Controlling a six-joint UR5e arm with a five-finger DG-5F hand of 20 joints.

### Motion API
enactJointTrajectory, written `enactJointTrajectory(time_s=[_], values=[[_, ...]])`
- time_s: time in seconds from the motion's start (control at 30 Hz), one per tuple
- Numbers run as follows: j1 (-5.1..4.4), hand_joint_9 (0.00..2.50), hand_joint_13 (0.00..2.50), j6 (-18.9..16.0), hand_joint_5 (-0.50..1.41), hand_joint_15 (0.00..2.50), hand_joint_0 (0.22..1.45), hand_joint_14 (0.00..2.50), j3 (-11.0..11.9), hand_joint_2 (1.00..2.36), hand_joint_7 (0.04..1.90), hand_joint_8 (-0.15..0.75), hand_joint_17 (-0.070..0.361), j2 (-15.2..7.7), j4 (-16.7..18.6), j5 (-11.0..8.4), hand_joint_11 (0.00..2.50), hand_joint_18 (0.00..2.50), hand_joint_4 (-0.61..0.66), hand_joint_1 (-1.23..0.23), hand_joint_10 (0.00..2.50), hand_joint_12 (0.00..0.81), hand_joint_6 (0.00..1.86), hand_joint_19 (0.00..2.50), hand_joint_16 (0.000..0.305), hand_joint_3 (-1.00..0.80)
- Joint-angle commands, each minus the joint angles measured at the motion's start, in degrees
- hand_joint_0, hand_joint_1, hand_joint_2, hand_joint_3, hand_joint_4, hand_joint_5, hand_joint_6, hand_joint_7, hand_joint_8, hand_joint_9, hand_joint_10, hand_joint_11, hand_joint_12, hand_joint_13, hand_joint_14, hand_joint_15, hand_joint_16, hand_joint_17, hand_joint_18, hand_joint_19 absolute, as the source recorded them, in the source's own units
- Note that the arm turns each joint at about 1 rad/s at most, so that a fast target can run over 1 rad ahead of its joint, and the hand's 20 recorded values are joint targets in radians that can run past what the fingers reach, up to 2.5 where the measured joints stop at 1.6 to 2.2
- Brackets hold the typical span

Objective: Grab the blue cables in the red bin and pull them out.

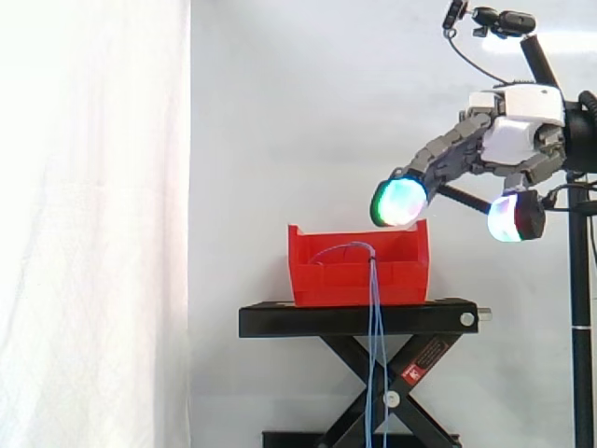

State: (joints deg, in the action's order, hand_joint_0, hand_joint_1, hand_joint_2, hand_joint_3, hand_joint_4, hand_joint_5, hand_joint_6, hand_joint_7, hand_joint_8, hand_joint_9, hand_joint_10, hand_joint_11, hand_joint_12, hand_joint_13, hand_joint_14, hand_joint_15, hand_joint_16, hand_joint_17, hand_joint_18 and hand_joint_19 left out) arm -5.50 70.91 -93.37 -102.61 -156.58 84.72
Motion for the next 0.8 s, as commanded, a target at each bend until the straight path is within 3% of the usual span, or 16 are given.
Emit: enactJointTrajectory(time_s=[0.0,0.03,0.1,0.3,0.37,0.4,0.6,0.77], values=[[-0.57,0.49,0.44,33.5,0.70,0.33,0.67,0.01,-0.1,1.00,0.52,0.223,0.123,-0.1,2.5,2.47,0.37,0.46,0.05,-1.11,0.01,0.366,0.01,0.58,0.055,-1.00],[-0.74,0.50,0.45,37.3,0.72,0.33,0.67,0.01,-0.1,1.00,0.53,0.223,0.123,-0.1,3.1,2.82,0.38,0.46,0.05,-1.11,0.01,0.365,0.01,0.58,0.055,-1.00],[-1.09,0.50,0.45,41.2,0.73,0.32,0.68,0.01,-0.1,1.00,0.55,0.221,0.122,0.0,3.5,2.65,0.37,0.47,0.05,-1.11,0.01,0.365,0.02,0.57,0.054,-1.00],[-2.15,0.52,0.45,48.8,0.78,0.31,0.69,0.01,0.0,1.00,0.59,0.225,0.120,-0.3,2.3,2.38,0.37,0.48,0.05,-1.11,0.01,0.361,0.01,0.58,0.053,-1.00],[-2.32,0.53,0.45,51.7,0.79,0.31,0.69,0.01,-0.1,1.00,0.59,0.224,0.120,-2.2,2.4,1.85,0.35,0.48,0.04,-1.10,0.01,0.361,0.01,0.58,0.053,-1.00],[-2.32,0.53,0.45,52.6,0.79,0.32,0.69,0.01,0.0,1.00,0.59,0.224,0.119,-4.4,2.8,1.15,0.35,0.48,0.05,-1.10,0.01,0.361,0.01,0.59,0.053,-1.00],[-2.50,0.56,0.46,50.6,0.80,0.32,0.69,0.01,1.8,1.00,0.58,0.228,0.118,-9.0,1.8,-0.52,0.35,0.49,0.04,-1.09,0.01,0.360,0.02,0.60,0.053,-1.00],[-2.85,0.57,0.46,45.9,0.79,0.32,0.69,0.01,2.9,1.00,0.56,0.225,0.116,-9.1,-8.7,-0.61,0.35,0.49,0.05,-1.09,0.01,0.357,0.02,0.59,0.052,-1.00]])
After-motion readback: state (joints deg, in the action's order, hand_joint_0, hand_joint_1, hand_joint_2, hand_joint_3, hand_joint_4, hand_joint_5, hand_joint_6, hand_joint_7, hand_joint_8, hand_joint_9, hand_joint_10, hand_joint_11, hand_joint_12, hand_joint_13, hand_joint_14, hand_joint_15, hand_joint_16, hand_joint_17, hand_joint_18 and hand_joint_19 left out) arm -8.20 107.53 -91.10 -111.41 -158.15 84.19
